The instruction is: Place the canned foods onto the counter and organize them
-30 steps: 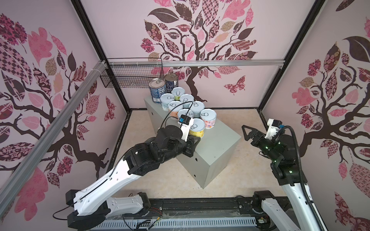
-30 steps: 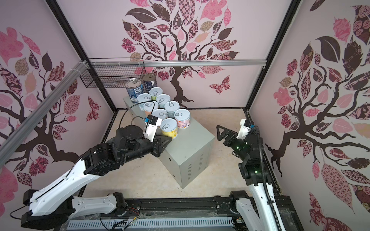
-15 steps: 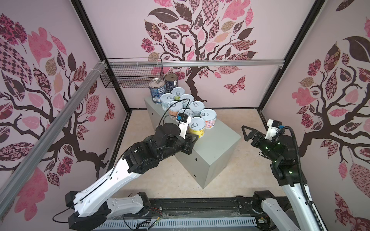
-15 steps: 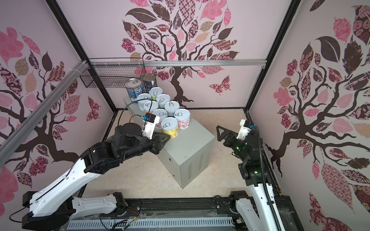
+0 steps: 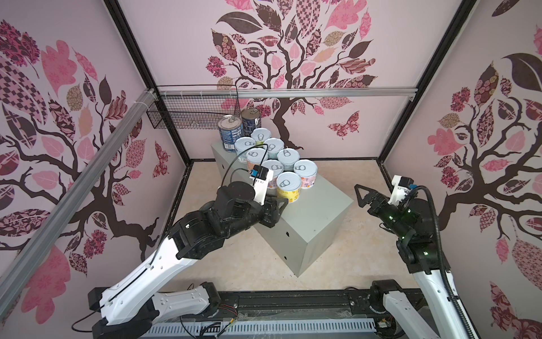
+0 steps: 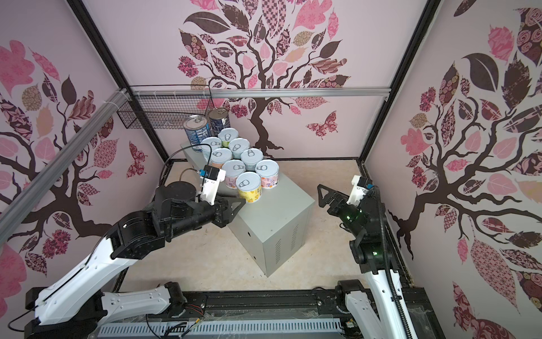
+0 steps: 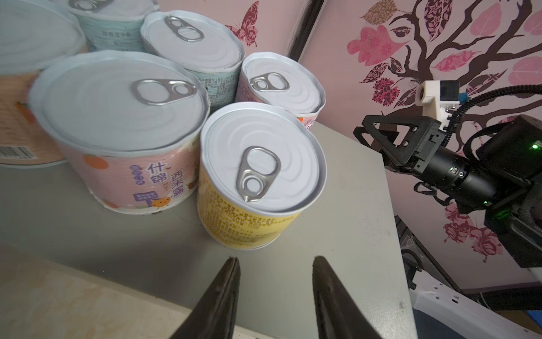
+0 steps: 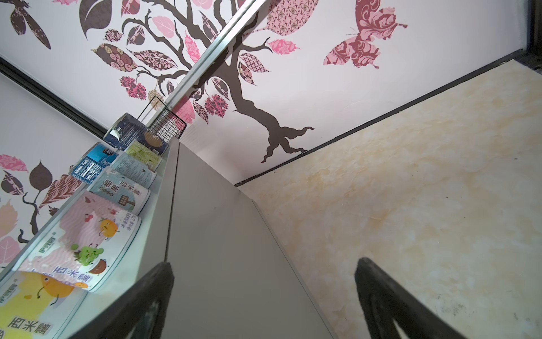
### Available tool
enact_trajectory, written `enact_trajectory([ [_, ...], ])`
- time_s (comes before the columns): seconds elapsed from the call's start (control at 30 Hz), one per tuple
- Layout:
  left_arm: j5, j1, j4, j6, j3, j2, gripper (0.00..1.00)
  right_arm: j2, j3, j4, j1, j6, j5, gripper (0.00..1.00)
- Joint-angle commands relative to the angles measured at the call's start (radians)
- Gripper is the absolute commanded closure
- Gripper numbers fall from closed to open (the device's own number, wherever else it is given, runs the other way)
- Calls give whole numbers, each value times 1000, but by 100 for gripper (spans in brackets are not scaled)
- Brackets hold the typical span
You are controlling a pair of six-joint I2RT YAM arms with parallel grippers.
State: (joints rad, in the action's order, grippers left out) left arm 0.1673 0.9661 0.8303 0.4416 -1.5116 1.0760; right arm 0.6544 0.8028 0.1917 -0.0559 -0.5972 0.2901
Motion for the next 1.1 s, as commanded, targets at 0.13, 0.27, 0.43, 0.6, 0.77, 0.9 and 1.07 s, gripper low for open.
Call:
enact_trajectory([
  [0.13, 129, -10, 97, -42, -78, -108, 44, 0, 26, -32, -5, -4, -55, 0],
  [0.27, 205, -38, 139, -62, -66, -170, 38, 11, 30, -38, -4, 14, -122, 0],
  [0.43, 258, -104, 145, -76, 0, -216, 24, 68, 22, -67, -4, 25, -145, 0],
  [0.6, 239, -198, 119, -78, 91, -218, 11, 95, -33, -138, -5, 19, -201, 0],
  [0.77, 10, -469, 42, -45, 210, -216, 3, 122, -89, -186, -5, 55, -276, 0],
  [0.9, -165, -689, -44, 2, 327, -201, 2, 140, -145, -236, -4, 94, -336, 0],
  [1.07, -72, -754, -134, 55, 426, -159, 2, 170, -237, -347, -5, 146, -365, 0],
])
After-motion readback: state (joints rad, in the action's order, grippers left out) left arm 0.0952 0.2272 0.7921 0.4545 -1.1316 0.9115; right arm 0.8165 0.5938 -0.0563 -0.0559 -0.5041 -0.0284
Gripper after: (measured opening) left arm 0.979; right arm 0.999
